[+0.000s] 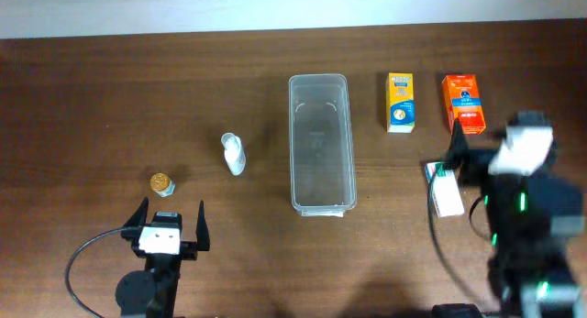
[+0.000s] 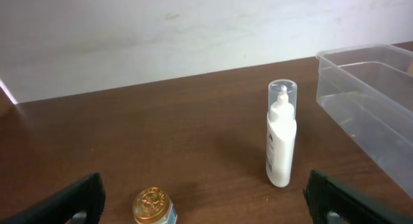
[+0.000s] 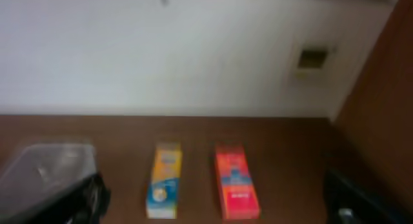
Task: Pack container
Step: 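Move the right gripper up to the orange vitamin box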
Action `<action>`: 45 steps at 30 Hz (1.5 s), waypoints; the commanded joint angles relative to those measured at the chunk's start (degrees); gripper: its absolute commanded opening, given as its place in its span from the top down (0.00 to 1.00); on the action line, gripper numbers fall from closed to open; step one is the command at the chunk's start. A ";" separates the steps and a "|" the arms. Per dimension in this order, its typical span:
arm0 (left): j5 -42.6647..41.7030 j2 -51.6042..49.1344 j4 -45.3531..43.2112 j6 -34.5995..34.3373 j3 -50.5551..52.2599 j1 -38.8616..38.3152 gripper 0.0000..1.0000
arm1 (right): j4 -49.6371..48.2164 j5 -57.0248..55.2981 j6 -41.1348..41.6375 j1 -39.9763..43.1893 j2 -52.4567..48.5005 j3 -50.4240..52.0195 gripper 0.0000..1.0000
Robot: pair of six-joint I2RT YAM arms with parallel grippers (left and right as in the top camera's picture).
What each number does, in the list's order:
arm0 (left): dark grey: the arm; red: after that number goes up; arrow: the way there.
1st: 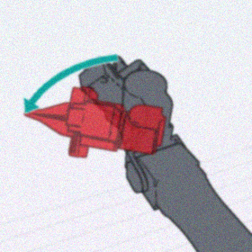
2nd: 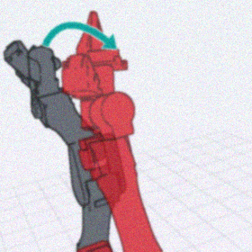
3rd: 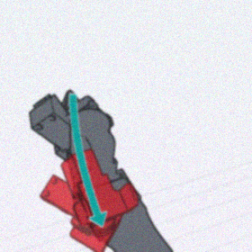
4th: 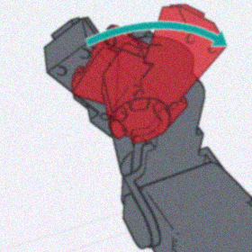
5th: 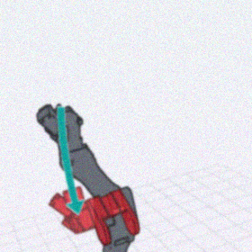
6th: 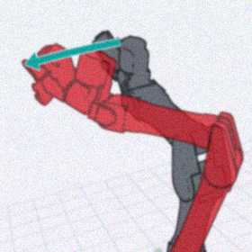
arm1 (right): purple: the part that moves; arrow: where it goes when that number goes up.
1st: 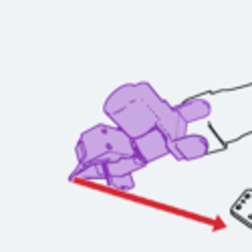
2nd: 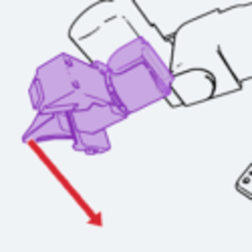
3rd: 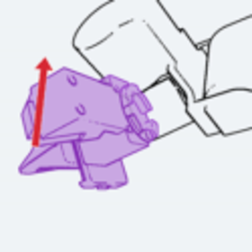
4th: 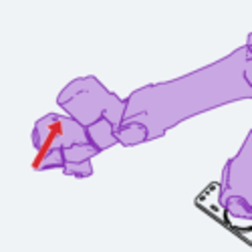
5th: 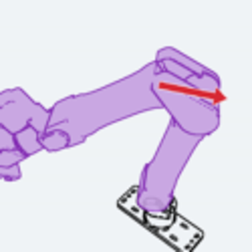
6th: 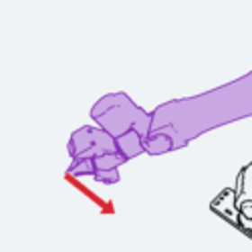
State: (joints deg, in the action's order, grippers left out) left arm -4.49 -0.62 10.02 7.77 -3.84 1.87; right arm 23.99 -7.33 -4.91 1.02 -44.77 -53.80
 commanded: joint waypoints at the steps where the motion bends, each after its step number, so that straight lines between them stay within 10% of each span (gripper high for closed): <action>1: -0.24 0.33 0.04 0.94 0.74 0.28 0.01 | 11.91 -4.74 -1.31 0.22 -13.25 -17.42 0.02; 9: -0.24 0.33 0.04 0.94 0.74 0.28 0.00 | 43.01 -4.35 -2.62 7.61 -38.25 -54.97 0.02; 15: -0.24 0.33 0.04 0.94 0.74 0.28 0.01 | 51.17 7.96 -2.58 15.72 -46.18 -60.65 0.02; 27: -0.24 0.33 0.04 0.94 0.74 0.28 0.01 | 40.17 8.11 -6.14 20.57 -53.66 -60.65 0.02; 33: -0.24 0.33 0.04 0.94 0.74 0.28 0.01 | 37.48 19.67 -22.51 20.35 -61.53 -60.65 0.00; 37: -0.24 0.33 0.04 0.94 0.74 0.28 0.01 | 35.04 20.50 -25.05 20.33 -66.84 -60.65 0.26; 38: -0.24 0.33 0.04 0.94 0.74 0.28 0.01 | 34.60 20.74 -24.65 20.33 -67.69 -60.63 0.02; 45: -0.24 0.33 0.04 0.94 0.74 0.28 0.01 | 32.26 22.62 -23.12 20.33 -72.37 -60.63 0.02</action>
State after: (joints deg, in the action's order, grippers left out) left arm -4.51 -0.62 10.07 7.79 -3.73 1.87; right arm 57.25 12.82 -27.27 21.30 -116.05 -113.73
